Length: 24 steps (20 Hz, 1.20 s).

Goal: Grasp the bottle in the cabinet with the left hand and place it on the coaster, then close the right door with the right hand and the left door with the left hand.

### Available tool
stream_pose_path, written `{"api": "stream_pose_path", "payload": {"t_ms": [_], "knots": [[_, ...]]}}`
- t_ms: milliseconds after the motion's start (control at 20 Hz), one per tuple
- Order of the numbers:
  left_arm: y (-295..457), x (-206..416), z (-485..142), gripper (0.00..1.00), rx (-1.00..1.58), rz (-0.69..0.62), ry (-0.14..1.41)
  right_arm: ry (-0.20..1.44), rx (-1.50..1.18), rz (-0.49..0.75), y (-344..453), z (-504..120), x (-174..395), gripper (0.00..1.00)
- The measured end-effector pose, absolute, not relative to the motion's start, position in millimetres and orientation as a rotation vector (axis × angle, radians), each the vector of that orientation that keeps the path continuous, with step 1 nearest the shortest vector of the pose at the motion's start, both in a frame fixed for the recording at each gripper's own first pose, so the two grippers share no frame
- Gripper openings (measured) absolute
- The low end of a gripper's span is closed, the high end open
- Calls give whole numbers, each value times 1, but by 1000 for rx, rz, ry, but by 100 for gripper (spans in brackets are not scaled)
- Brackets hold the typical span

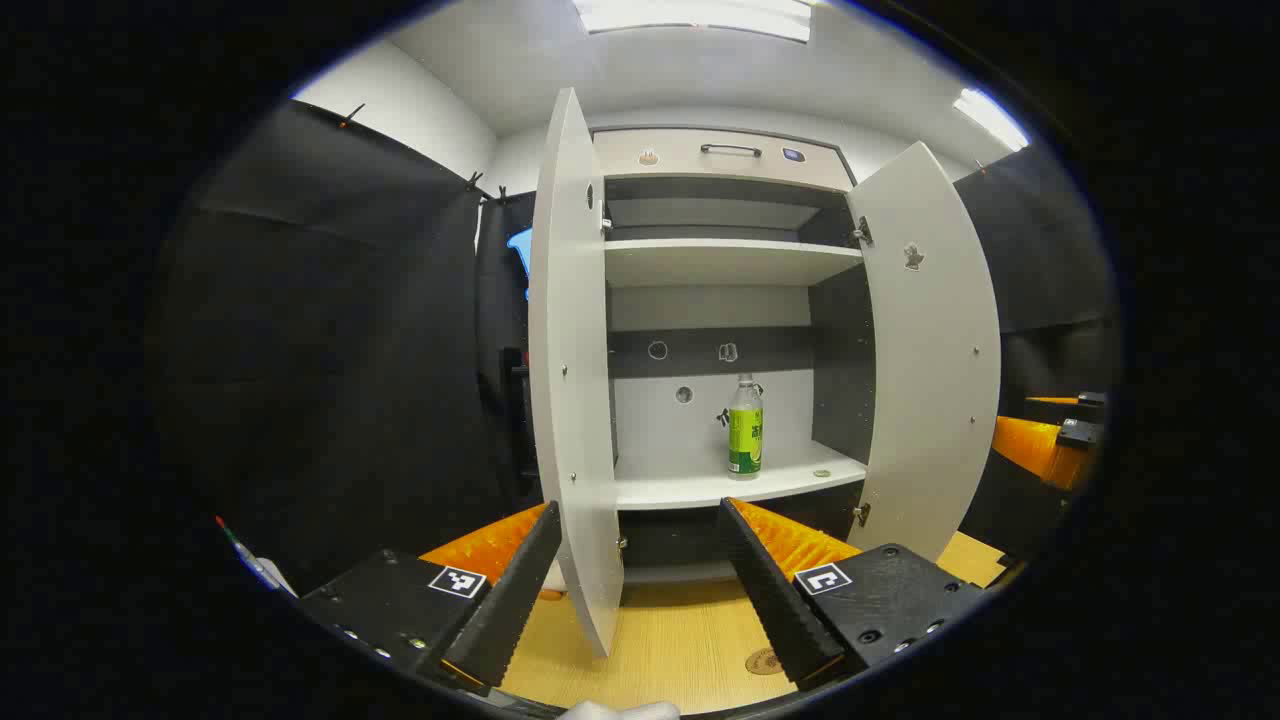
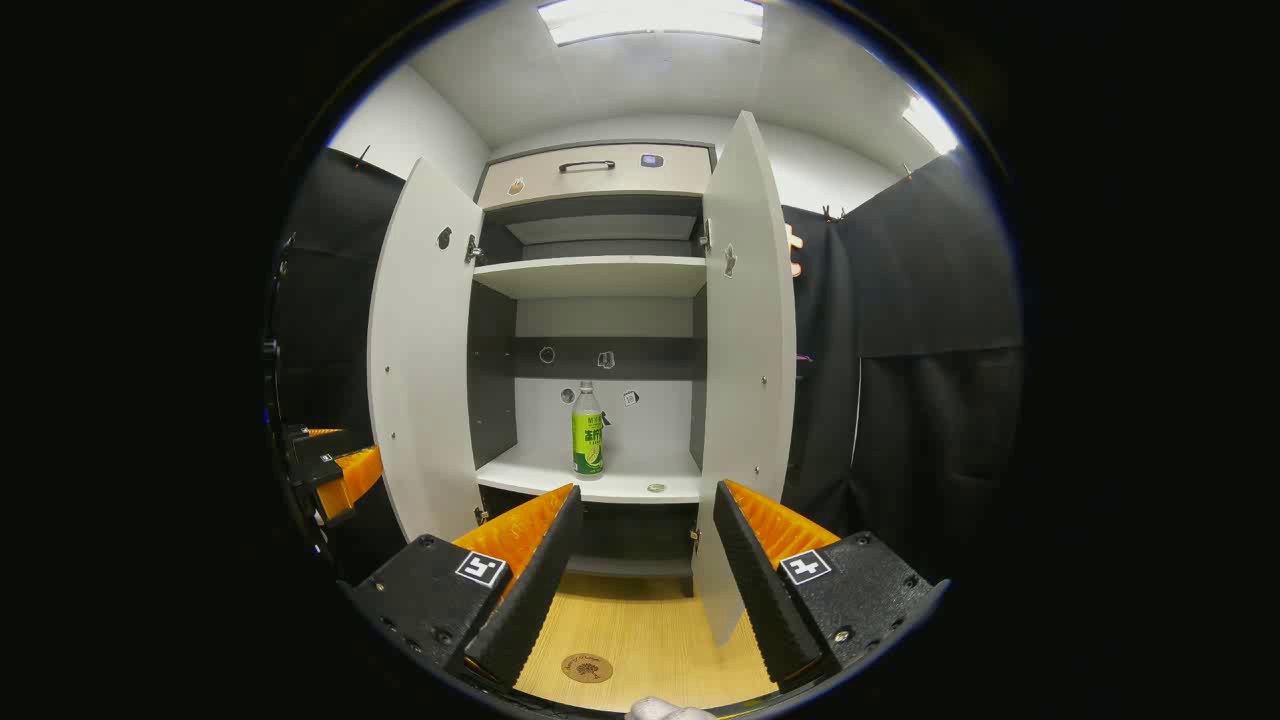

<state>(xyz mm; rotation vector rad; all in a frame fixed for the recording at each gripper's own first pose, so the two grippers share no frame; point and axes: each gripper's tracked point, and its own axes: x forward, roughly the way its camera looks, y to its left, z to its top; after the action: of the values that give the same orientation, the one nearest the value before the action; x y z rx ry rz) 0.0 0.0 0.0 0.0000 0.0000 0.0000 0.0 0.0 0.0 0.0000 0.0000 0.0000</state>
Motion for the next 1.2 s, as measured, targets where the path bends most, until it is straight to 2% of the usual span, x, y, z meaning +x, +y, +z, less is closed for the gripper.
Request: {"api": "stream_pose_path", "payload": {"t_ms": [700, 900, 1200], "knots": [[-23, 44, 26, 96, 17, -24, -45, 25, -7, -3, -14, -9, 2, 82], [-46, 86, 42, 95, 9, -59, -82, 38, 5, -16, -22, -8, 4, 82], [-95, 183, 76, 96, -25, -117, -135, 48, 0, -53, -37, -2, 2, 82]]}}
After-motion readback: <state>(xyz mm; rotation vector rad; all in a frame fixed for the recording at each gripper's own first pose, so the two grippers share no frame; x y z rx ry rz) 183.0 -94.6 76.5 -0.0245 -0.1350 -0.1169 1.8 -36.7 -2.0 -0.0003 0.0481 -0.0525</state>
